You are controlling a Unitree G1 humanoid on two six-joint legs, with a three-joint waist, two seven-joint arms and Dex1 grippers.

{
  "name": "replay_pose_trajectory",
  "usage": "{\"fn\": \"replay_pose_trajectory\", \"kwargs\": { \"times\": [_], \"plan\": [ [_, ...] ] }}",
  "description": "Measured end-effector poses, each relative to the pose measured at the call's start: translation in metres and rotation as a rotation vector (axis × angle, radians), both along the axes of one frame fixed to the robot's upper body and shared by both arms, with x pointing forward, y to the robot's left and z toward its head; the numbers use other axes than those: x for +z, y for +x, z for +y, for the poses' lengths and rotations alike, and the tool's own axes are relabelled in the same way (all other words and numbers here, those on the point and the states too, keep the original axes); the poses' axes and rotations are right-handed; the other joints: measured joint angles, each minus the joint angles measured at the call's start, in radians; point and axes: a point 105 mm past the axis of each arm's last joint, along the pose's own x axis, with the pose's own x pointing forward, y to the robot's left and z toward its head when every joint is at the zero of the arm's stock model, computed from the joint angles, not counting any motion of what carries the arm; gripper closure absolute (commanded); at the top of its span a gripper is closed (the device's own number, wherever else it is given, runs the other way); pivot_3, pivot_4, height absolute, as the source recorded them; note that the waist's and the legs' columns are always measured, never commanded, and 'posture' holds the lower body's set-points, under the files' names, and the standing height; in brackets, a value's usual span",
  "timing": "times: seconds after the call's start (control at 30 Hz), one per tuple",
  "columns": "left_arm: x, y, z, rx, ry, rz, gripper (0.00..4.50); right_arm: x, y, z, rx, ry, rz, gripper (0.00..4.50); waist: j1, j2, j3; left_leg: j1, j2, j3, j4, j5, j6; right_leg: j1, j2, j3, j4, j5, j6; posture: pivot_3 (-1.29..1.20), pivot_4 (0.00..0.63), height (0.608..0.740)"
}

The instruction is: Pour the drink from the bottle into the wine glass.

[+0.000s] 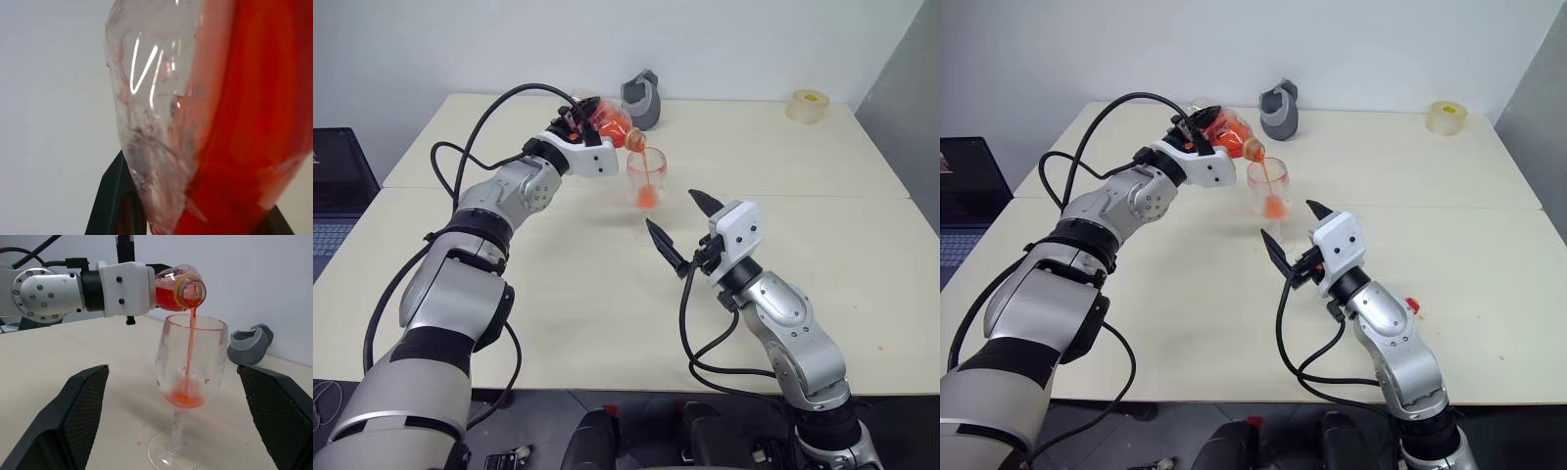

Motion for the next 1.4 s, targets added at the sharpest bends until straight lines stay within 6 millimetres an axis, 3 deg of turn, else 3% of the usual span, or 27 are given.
{"fn": "replay_pose_trajectory", "kwargs": {
  "times": [1.4],
  "plan": [
    [0.011,-0.001,0.005,0.023,0.021,-0.068,3.36,0.001,0.000,0.001,0.016,-0.010,-0.004,0.00,0.000,0.000,0.000,0.000,0.000,0.001,0.000,0.000,0.000,0.000,0.000,0.000,0.001,0.000,0.000,0.00,0.150,0.740]
  ]
}}
